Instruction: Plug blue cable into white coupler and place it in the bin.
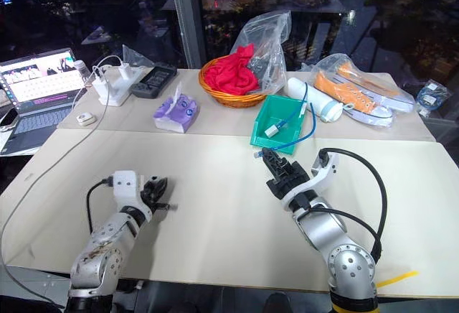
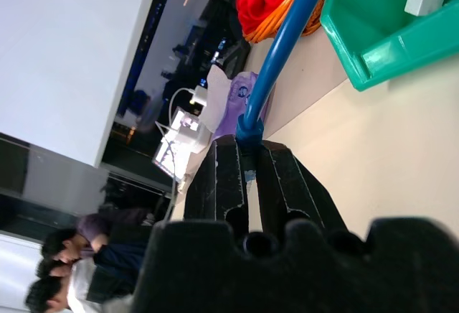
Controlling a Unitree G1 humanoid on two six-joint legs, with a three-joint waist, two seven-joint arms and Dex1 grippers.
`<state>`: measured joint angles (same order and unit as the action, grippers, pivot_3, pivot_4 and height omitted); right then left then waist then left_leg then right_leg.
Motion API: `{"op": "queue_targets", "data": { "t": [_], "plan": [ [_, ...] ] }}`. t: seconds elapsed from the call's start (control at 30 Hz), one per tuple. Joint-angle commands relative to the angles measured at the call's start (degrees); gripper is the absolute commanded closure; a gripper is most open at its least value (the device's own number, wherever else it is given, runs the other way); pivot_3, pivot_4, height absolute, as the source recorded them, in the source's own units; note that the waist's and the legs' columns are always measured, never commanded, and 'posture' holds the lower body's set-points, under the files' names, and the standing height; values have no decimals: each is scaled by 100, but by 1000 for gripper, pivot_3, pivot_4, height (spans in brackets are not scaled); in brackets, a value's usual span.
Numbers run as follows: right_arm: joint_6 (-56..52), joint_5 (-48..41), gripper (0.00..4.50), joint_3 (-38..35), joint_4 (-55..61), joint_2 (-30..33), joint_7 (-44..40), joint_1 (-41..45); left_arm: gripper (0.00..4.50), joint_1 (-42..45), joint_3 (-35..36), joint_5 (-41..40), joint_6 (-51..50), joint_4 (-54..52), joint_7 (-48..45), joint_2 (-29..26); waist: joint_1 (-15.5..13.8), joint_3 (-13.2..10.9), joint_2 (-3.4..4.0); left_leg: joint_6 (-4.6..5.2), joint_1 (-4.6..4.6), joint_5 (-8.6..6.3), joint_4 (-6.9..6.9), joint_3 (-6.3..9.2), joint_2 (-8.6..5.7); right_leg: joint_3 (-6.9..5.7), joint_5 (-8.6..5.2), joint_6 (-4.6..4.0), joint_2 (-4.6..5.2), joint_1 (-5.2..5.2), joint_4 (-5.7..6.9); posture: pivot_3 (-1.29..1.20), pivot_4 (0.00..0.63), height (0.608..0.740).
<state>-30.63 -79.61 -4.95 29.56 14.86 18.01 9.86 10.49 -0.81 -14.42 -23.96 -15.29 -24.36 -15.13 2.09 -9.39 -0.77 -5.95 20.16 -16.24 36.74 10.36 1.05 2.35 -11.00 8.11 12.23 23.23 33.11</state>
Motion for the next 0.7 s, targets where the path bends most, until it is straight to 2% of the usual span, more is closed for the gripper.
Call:
{"op": "queue_targets", "data": {
  "t": [0.03,0.13,0.23,0.47,0.6,0.7],
  "plan": [
    [-122,544,4500,137,440,198,-120,-1,3836,333,-995,49,427,279,-1070,-68,12,0,0,0,1,0,0,0,0,0,0,0,0,-1,1,0,150,740],
    [-153,998,4500,264,677,338,-161,-139,3836,710,-1819,571,997,1033,-1593,-101,49,1,2,-4,1,2,0,0,0,-1,-1,1,-2,0,-1,0,150,740],
    [-160,1251,4500,257,991,403,-96,-366,3836,974,-2098,802,1311,1806,-1699,68,70,1,2,-2,0,1,0,0,1,0,-1,1,-3,0,-2,0,150,740],
    [-548,1839,4500,376,1720,793,219,-945,3836,1203,-2202,1010,1737,2648,-1884,227,-19,5,7,4,-6,-2,1,0,-1,0,-2,3,0,-11,-2,0,150,740],
    [-1256,2515,4500,813,2065,1330,495,-901,3836,1222,-2174,956,1753,2696,-1999,300,-75,13,15,4,-8,-2,5,-1,-2,1,-2,3,1,-14,-2,0,150,740],
    [-1510,2776,4500,1103,2228,1300,621,-748,3836,1226,-2157,933,1711,2688,-2078,330,-95,17,22,4,-9,-2,5,0,-2,1,-2,4,0,-14,-2,0,150,740]
  ]
}}
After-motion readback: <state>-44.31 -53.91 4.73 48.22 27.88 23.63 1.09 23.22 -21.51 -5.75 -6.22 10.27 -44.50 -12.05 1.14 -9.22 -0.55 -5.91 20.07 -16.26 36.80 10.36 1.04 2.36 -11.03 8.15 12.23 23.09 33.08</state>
